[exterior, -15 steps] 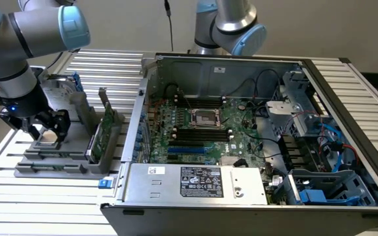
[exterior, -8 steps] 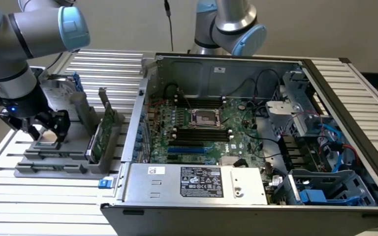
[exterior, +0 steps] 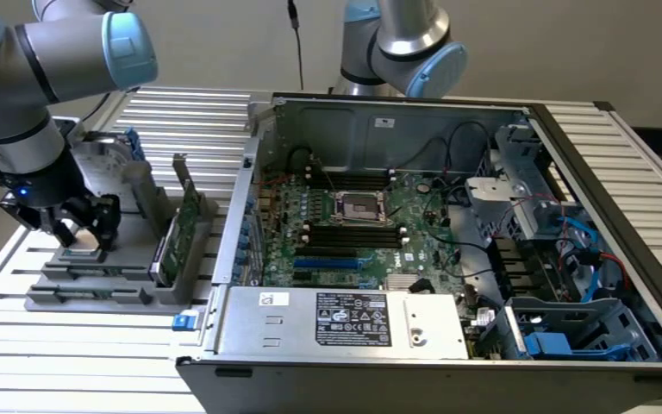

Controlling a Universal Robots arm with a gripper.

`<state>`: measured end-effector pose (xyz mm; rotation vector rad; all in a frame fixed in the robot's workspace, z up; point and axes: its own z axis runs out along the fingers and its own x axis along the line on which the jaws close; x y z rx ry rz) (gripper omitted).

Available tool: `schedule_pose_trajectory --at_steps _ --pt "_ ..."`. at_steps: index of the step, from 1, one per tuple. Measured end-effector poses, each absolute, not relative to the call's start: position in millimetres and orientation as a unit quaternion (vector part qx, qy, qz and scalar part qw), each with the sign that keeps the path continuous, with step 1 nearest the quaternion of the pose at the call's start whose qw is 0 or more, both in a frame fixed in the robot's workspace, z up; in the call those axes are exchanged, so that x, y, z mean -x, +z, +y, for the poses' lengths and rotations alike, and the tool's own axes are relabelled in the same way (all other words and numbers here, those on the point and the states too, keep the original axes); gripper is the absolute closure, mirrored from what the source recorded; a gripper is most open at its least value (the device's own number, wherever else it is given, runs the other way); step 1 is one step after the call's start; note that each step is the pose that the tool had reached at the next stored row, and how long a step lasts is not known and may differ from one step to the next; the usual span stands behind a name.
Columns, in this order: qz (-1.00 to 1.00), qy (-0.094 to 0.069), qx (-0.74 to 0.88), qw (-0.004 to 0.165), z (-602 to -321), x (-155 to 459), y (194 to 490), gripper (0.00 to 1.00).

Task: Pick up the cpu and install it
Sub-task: 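Pick up the cpu and move it towards the insertion slot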

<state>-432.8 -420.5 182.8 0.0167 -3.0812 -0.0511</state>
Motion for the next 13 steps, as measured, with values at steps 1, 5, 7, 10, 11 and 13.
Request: schedule_pose_trajectory --at_steps 1,5,7,10,11,13 --pt "-0.999 -0.017 -0.005 0.030 -420.5 432.8 182.8 0.40" --pt "-0.999 -0.017 -0.005 0.030 -420.4 432.8 182.9 0.45" --pt "-0.999 -0.017 -0.005 0.030 -420.4 432.8 182.9 0.45" --pt "-0.999 -0.017 -0.005 0.030 -420.4 432.8 182.8 0.45" --pt "-0.999 -0.017 -0.005 0.030 -420.4 432.8 182.8 0.45" --pt "-0.999 -0.017 -0.005 0.030 -420.5 432.8 182.8 0.45"
